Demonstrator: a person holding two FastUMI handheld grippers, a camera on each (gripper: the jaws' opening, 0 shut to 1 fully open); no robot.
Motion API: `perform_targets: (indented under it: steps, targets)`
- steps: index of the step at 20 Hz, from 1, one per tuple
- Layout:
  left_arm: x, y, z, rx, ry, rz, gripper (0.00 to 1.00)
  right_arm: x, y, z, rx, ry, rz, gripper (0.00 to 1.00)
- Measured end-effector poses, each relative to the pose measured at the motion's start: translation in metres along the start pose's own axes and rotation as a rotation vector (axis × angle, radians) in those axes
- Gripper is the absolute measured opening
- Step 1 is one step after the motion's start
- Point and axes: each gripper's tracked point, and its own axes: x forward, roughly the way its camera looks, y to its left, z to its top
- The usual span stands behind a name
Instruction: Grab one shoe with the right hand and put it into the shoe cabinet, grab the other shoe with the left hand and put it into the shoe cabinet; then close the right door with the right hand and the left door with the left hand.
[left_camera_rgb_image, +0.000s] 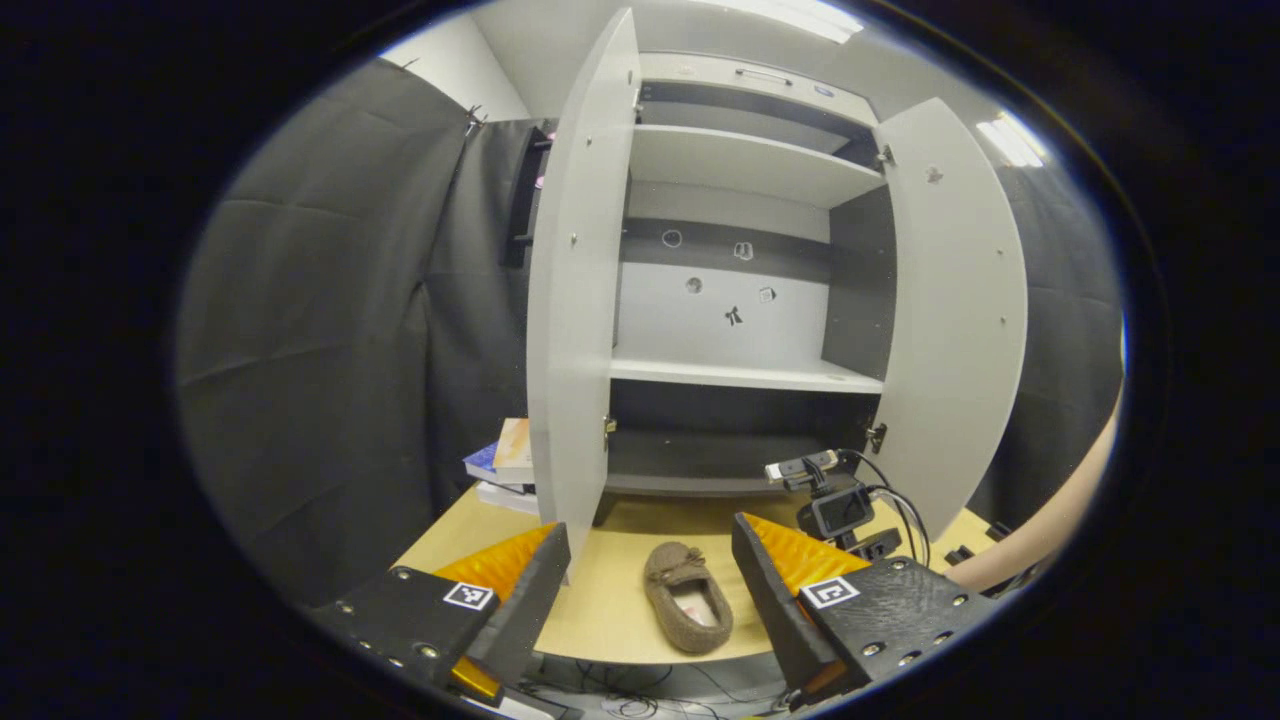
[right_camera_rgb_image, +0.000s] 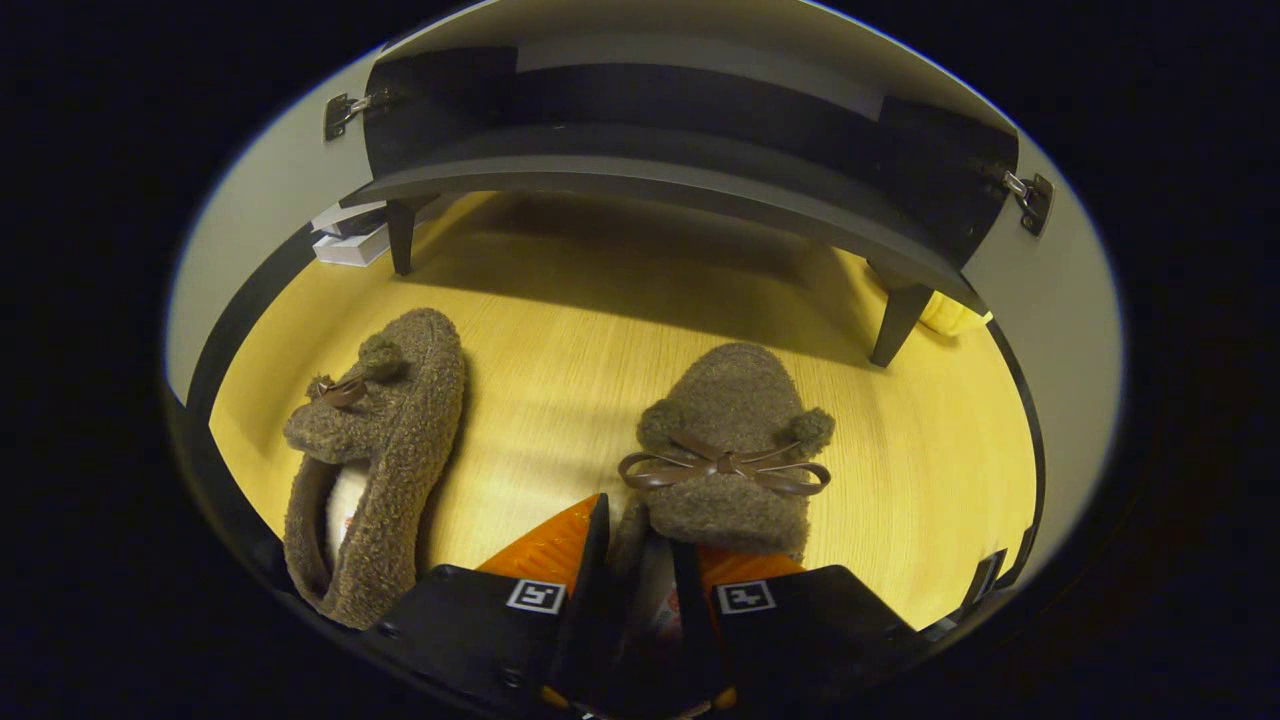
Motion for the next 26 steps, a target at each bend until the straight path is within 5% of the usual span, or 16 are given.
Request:
perform_targets:
  steps: [2, 4, 6, 7, 10, 11, 19, 21, 26]
  targets:
    - [0.001, -0.003, 0.001, -0.005, -0.002, -0.005, 1.00, 0.001, -0.005, -0.001, -0.017, 0.015, -0.025, 0.40]
    - [0.001, -0.010, 0.001, -0.005, -0.003, -0.017, 0.92, -0.001, -0.004, -0.002, -0.005, 0.024, -0.029, 0.21]
    - [0.000, -0.015, -0.001, 0.006, -0.002, -0.020, 0.95, -0.001, -0.005, -0.004, -0.024, 0.025, -0.018, 0.23]
    - [-0.001, -0.017, -0.002, 0.007, -0.002, -0.022, 1.00, -0.004, -0.005, -0.005, -0.018, 0.038, -0.017, 0.12]
    - [-0.006, -0.021, 0.002, 0.004, -0.011, -0.023, 0.95, -0.011, -0.007, -0.007, -0.031, 0.048, 0.013, 0.12]
    - [-0.008, -0.020, 0.003, 0.001, -0.017, -0.018, 0.95, -0.010, -0.007, -0.011, -0.030, 0.064, 0.026, 0.05]
    - [-0.021, -0.025, 0.009, 0.000, -0.031, -0.021, 0.94, -0.050, -0.021, -0.020, -0.021, 0.039, 0.108, 0.04]
    - [-0.022, -0.029, 0.008, 0.001, -0.026, -0.033, 0.88, -0.064, -0.022, -0.024, -0.001, 0.038, 0.129, 0.01]
    - [-0.023, -0.041, 0.010, 0.033, -0.033, -0.068, 0.97, -0.106, -0.021, -0.029, 0.086, 0.013, 0.171, 0.01]
